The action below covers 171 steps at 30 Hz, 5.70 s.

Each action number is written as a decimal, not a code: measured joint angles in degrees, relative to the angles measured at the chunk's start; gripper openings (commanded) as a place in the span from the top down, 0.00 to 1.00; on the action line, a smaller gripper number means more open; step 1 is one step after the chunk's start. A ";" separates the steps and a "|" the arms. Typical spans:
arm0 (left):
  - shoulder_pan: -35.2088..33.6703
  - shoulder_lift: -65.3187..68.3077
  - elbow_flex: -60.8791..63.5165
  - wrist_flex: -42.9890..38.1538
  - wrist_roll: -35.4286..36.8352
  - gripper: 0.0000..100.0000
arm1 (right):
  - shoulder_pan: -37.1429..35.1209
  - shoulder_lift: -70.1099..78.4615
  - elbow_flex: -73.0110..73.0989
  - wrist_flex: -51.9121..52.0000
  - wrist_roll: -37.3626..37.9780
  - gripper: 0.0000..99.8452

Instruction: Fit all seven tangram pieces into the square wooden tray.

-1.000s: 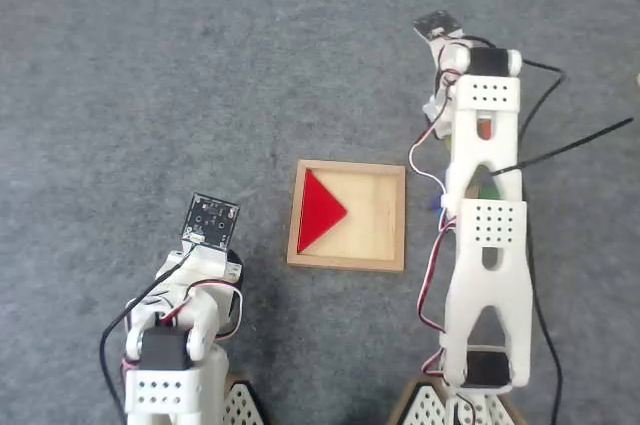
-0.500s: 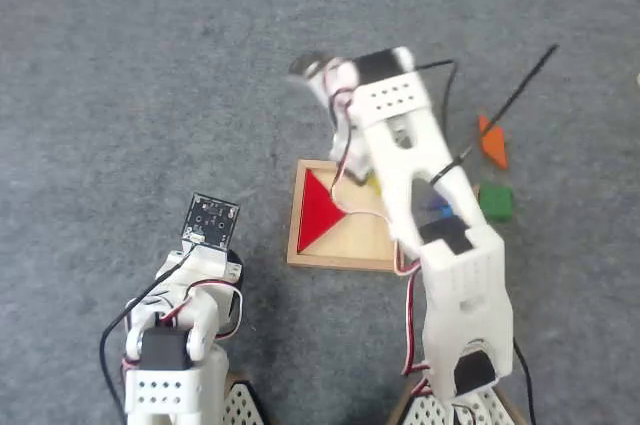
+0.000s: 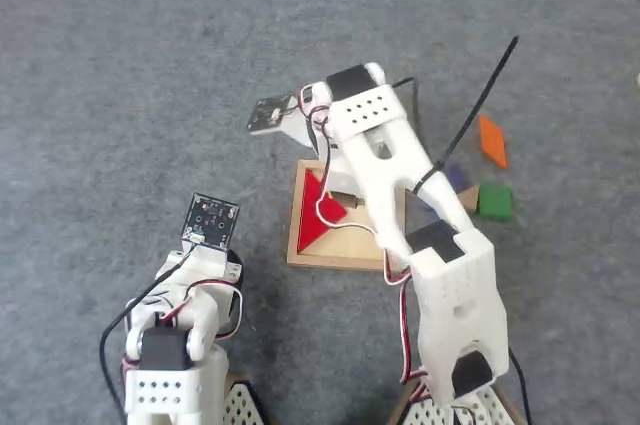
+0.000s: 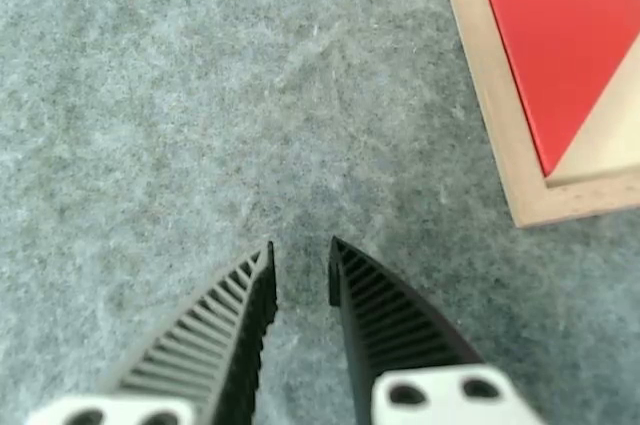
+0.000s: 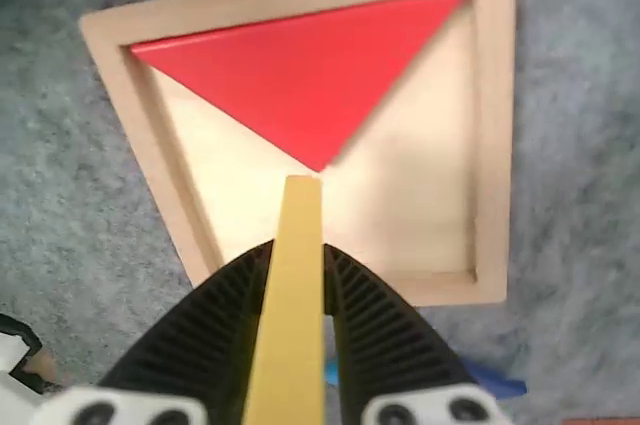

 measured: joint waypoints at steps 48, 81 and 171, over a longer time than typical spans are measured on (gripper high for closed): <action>0.00 0.00 0.00 0.00 0.00 0.91 | 2.29 -0.79 -26.02 -1.23 -30.77 0.75; 0.00 0.00 0.00 0.00 0.00 0.91 | 1.58 -42.37 67.60 -60.92 -43.43 0.75; 0.00 0.00 0.00 0.00 0.00 0.91 | 9.05 -30.68 59.96 -58.73 -40.88 0.75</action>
